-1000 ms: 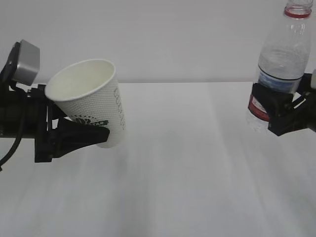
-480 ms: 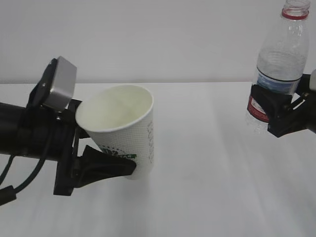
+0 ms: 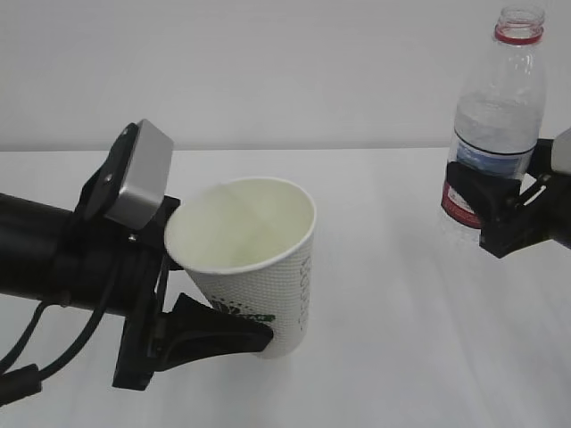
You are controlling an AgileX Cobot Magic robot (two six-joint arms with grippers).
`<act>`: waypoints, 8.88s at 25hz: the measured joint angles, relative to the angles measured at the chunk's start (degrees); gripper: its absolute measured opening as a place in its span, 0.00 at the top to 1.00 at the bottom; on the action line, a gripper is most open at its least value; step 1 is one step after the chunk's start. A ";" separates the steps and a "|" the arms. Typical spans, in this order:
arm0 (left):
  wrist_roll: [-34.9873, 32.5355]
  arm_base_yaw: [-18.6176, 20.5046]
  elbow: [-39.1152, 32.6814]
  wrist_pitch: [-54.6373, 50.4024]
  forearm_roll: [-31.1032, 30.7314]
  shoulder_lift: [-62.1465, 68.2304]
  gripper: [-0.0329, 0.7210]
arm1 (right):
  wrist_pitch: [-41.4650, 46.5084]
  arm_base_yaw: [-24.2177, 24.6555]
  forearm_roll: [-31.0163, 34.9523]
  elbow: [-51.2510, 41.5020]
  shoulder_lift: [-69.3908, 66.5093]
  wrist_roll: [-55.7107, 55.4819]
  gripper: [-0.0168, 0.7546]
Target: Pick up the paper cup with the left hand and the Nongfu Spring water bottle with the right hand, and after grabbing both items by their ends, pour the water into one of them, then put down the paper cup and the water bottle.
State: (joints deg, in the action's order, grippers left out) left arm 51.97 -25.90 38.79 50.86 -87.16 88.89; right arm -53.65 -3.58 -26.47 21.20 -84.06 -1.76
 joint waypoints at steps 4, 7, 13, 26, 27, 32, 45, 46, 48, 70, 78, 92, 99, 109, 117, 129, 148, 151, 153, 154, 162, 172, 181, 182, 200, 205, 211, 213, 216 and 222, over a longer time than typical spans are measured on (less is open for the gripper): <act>0.00 -2.29 0.00 -0.27 0.00 0.00 0.24 | 1.05 0.00 -0.34 0.00 0.00 0.00 0.31; 0.00 -4.19 0.00 -1.24 0.00 0.00 0.24 | 1.02 0.00 -0.48 0.00 0.00 0.00 0.31; 0.00 -6.51 -0.19 -4.11 0.10 0.00 0.25 | 1.02 0.00 -2.74 0.00 0.00 0.00 0.31; 0.55 -6.76 -0.07 -5.68 0.20 0.00 0.25 | 1.02 0.00 -6.17 0.00 0.13 0.00 0.31; 0.55 -6.76 -0.07 -5.84 0.20 0.00 0.25 | 1.02 0.00 -6.60 0.00 0.13 0.00 0.31; 0.64 -8.83 0.16 -9.54 0.31 0.25 0.26 | 1.07 0.00 -8.28 0.00 0.13 0.09 0.31; 4.45 -11.35 5.42 -10.53 1.29 1.64 0.26 | 0.86 0.00 -8.64 0.00 0.13 0.09 0.31; 4.54 -11.35 5.42 -10.10 1.29 1.64 0.26 | 0.68 0.00 -8.73 0.00 0.13 0.09 0.31; 5.18 -11.35 5.42 -8.40 1.29 1.64 0.26 | 0.12 0.00 -9.09 0.00 0.13 0.09 0.31; 18.72 -10.14 7.71 -9.94 -12.14 -2.09 0.28 | -1.81 0.00 -10.55 0.00 0.13 0.22 0.31; 18.85 -9.42 7.97 -11.38 -8.92 -2.40 0.28 | -2.08 0.00 -10.66 0.00 0.13 -0.32 0.31; 18.94 -9.42 7.97 -13.22 -12.10 -2.40 0.28 | -3.63 0.00 -10.45 0.00 0.13 -0.14 0.31; 18.94 -9.42 7.97 -12.55 -12.20 -2.40 0.28 | -3.77 0.00 -8.97 0.00 0.13 2.07 0.31; 18.94 -9.42 7.97 -12.46 -12.20 -2.40 0.29 | -0.95 0.00 -8.45 1.07 3.14 4.98 0.31; 18.94 -9.42 7.97 -12.42 -12.20 -2.40 0.29 | 4.57 0.00 -8.13 1.78 6.54 1.16 0.31; 18.94 -9.42 7.97 -11.83 -12.20 -2.40 0.29 | 5.08 0.00 -7.49 1.92 6.62 1.76 0.31; 18.81 -9.42 7.97 -10.86 -10.06 -2.40 0.30 | 2.30 0.00 -11.95 4.59 6.62 15.07 0.31; 18.47 -9.42 7.97 -10.75 -9.96 -2.40 0.30 | 2.26 0.00 -13.43 5.18 6.62 15.29 0.31; 17.33 -9.42 7.97 -10.75 -9.35 -2.40 0.30 | 2.26 0.00 -14.29 5.61 6.62 15.40 0.31; 16.64 -9.42 7.97 -10.75 -8.79 -2.40 0.30 | 2.26 0.00 -14.55 5.87 6.62 15.53 0.31; 15.02 -9.42 7.97 -10.75 -5.29 -2.40 0.30 | 2.16 0.00 -15.87 7.15 7.72 16.90 0.31; 14.79 -9.42 7.97 -10.75 -5.29 -2.40 0.30 | 2.52 0.00 -19.53 9.76 7.95 18.55 0.31; 14.69 -9.42 7.97 -9.60 -5.29 -2.40 0.30 | 2.92 0.00 -23.12 13.46 7.95 19.31 0.31; 14.69 -9.42 7.97 -9.60 -5.29 -2.40 0.30 | 2.92 0.00 -23.65 13.75 7.95 19.32 0.31; 14.69 -10.83 7.97 -9.89 -5.29 -2.40 0.30 | 2.98 0.00 -31.08 14.67 8.18 20.46 0.31; 14.69 -10.83 7.97 -9.89 -5.29 -2.40 0.30 | 2.98 0.00 -32.06 14.80 8.29 20.46 0.31; 14.69 -10.83 7.97 -9.89 -5.29 -2.40 0.30 | 2.98 -0.29 -33.63 14.80 8.29 20.60 0.31; 14.69 -10.83 7.97 -9.89 -5.29 -2.40 0.30 | 3.97 -1.66 -33.63 15.15 8.29 21.51 0.31; 14.69 -10.83 7.97 -9.79 -5.29 -2.40 0.30 | 8.26 -4.10 -33.74 16.40 8.29 23.75 0.31; 14.69 -10.83 7.97 -9.79 -5.29 -2.40 0.30 | 9.80 -4.60 -33.74 16.95 8.29 24.53 0.31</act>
State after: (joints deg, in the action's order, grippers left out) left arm 66.66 -36.72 46.76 41.07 -92.45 86.48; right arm -43.85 -8.18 -60.21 38.15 -75.77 22.77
